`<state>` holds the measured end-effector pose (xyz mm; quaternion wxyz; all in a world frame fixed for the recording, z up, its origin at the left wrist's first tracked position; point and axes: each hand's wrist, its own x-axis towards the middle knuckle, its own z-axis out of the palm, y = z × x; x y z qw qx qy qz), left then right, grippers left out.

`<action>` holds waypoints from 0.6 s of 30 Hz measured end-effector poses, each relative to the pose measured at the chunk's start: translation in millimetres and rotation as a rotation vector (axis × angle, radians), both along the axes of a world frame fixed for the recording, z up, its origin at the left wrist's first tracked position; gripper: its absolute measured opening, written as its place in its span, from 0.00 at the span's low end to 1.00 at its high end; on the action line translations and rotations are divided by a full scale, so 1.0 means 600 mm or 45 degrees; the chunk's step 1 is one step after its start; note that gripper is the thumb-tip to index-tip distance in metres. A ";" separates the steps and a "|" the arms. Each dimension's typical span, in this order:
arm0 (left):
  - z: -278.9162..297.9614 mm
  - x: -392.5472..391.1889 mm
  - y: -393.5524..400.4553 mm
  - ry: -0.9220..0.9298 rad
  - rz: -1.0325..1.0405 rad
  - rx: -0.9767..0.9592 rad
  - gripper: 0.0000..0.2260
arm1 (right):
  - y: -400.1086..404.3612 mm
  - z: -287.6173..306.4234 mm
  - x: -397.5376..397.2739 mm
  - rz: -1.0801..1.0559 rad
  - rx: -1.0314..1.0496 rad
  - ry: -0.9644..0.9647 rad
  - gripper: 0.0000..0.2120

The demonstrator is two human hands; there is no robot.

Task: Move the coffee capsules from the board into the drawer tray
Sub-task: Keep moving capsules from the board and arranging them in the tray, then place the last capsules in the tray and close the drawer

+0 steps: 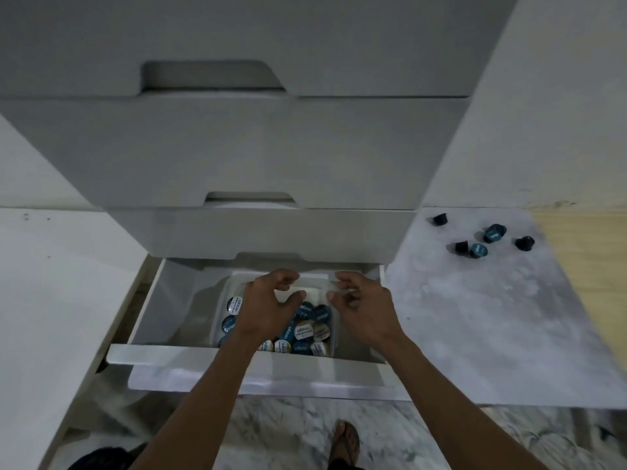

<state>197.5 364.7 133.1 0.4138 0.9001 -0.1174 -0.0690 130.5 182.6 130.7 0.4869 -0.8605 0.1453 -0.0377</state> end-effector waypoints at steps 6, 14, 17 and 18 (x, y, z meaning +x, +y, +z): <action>0.043 -0.061 -0.030 0.038 -0.043 -0.195 0.13 | -0.016 0.042 -0.083 -0.156 0.104 -0.073 0.19; 0.065 -0.136 -0.178 0.104 -0.301 -0.261 0.15 | -0.144 0.057 -0.195 -0.347 0.094 -0.097 0.18; 0.067 -0.139 -0.259 0.114 -0.375 -0.249 0.13 | -0.230 0.059 -0.214 -0.443 0.055 -0.089 0.18; 0.065 -0.137 -0.287 0.117 -0.393 -0.246 0.13 | -0.261 0.058 -0.216 -0.470 0.046 -0.087 0.18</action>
